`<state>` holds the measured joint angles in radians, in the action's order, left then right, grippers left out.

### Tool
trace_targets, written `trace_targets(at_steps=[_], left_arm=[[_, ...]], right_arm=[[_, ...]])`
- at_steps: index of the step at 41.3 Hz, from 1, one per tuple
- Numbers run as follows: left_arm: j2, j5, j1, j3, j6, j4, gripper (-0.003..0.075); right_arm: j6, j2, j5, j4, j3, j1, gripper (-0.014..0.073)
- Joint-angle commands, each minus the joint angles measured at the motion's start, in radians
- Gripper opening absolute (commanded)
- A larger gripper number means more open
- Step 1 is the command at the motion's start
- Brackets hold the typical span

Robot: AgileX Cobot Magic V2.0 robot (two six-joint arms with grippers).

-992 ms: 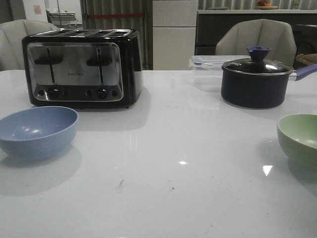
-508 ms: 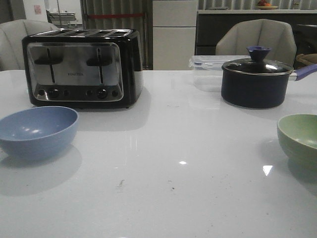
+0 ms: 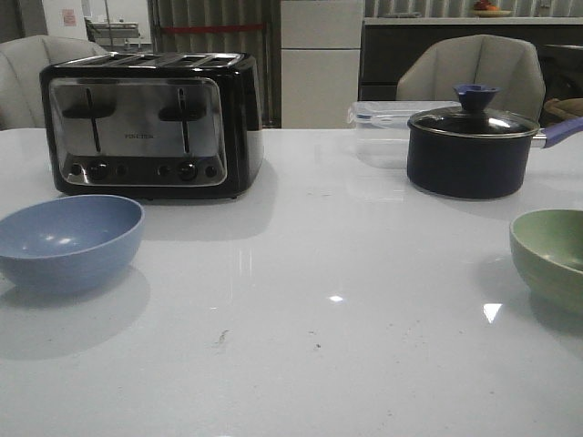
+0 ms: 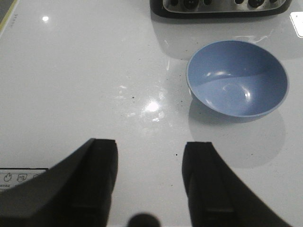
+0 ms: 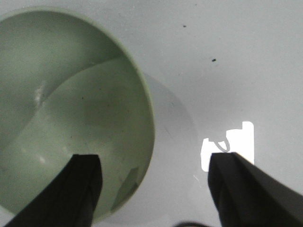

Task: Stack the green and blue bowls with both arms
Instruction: 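Grasp the green bowl rim with the right gripper and drag it toward the table center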

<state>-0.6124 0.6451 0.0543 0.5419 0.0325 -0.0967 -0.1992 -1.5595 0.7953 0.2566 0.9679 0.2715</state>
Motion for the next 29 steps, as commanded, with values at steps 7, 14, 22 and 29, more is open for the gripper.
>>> trace_targets(at_steps=[7, 14, 22, 29], left_arm=[[-0.005, -0.072, 0.006, 0.03, 0.001, 0.004, 0.038], [-0.005, -0.074, 0.006, 0.03, 0.001, 0.004, 0.038], [-0.005, -0.074, 0.006, 0.03, 0.001, 0.004, 0.038], [-0.005, -0.075, 0.006, 0.03, 0.001, 0.004, 0.038]], right_arm=[[-0.036, -0.099, -0.043, 0.04, 0.087, 0.002, 0.0512], [-0.036, -0.108, -0.042, 0.042, 0.091, 0.002, 0.0274], [-0.036, -0.108, -0.034, 0.042, 0.095, 0.001, 0.0112], [-0.036, -0.093, 0.02, 0.039, 0.139, -0.04, 0.0066]])
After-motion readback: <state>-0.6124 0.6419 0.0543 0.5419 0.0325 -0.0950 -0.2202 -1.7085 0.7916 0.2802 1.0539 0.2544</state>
